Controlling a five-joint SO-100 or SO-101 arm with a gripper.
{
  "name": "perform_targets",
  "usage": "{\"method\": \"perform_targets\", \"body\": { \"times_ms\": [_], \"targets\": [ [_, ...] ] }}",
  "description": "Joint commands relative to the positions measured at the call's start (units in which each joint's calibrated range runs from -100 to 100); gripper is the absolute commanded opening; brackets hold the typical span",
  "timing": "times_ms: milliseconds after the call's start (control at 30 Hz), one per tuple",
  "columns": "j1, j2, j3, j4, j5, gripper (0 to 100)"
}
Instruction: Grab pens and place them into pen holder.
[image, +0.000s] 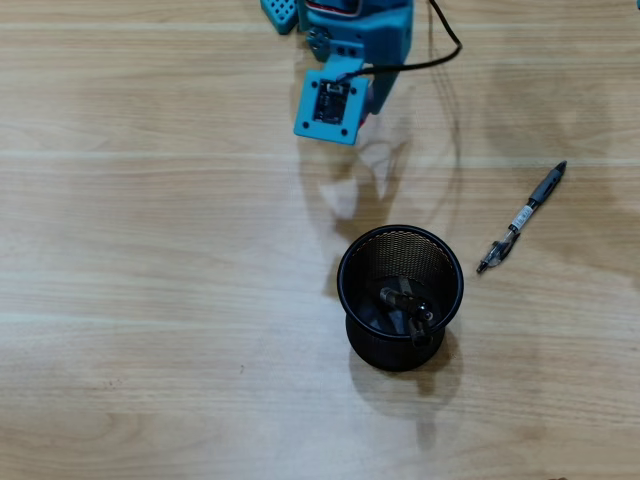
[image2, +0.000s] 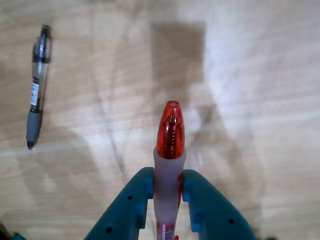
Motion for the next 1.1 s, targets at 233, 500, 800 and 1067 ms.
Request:
{"method": "perform_targets", "body": {
  "times_ms": [233, 500, 800, 1067],
  "targets": [
    [1.98, -17.14, 10.49, -26.04, 10.33, 2],
    [-0.65, -19.41, 11.93, -42.74, 12.21, 2],
    [-1.92, -10.59, 1.29, -61.34, 12.41, 2],
    [-1.29, 1.51, -18.36, -61.34, 12.46, 2]
  ]
}}
